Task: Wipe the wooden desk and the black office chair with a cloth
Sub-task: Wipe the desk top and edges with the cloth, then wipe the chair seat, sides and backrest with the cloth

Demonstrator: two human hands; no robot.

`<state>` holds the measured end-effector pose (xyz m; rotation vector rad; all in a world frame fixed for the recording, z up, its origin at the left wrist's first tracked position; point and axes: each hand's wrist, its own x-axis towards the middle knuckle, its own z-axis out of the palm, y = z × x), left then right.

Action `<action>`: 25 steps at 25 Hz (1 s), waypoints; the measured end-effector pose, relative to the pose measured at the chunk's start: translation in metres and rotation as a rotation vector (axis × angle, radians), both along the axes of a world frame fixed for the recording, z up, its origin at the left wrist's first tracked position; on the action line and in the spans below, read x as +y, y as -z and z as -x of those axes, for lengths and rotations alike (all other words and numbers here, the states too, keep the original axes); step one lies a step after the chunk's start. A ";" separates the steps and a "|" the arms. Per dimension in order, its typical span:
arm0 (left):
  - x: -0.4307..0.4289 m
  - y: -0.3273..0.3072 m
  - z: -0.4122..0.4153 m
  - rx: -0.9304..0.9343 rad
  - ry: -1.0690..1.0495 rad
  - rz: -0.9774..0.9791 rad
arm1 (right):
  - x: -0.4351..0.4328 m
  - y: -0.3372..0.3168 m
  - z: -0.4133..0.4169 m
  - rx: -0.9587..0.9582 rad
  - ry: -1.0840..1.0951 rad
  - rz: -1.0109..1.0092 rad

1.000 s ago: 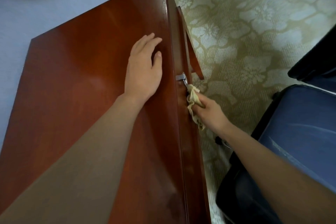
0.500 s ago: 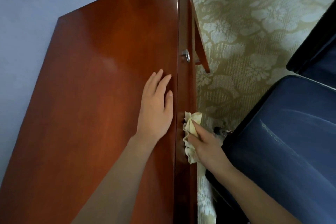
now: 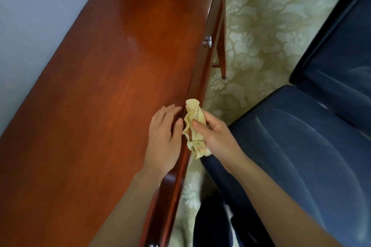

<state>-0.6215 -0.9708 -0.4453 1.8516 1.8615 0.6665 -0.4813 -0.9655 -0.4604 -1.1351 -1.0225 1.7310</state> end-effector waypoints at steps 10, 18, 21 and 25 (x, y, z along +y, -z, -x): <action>-0.156 -0.051 -0.082 -0.437 0.399 0.456 | -0.181 -0.078 -0.075 -0.367 0.273 0.159; -0.283 -0.091 -0.072 -0.599 0.467 0.323 | -0.327 -0.148 -0.067 -0.089 0.452 0.100; -0.298 -0.119 -0.073 -0.699 0.494 0.308 | -0.365 -0.173 -0.084 -0.042 0.469 0.023; -0.307 -0.156 -0.080 -0.793 0.463 0.263 | -0.394 -0.197 -0.108 0.006 0.396 -0.152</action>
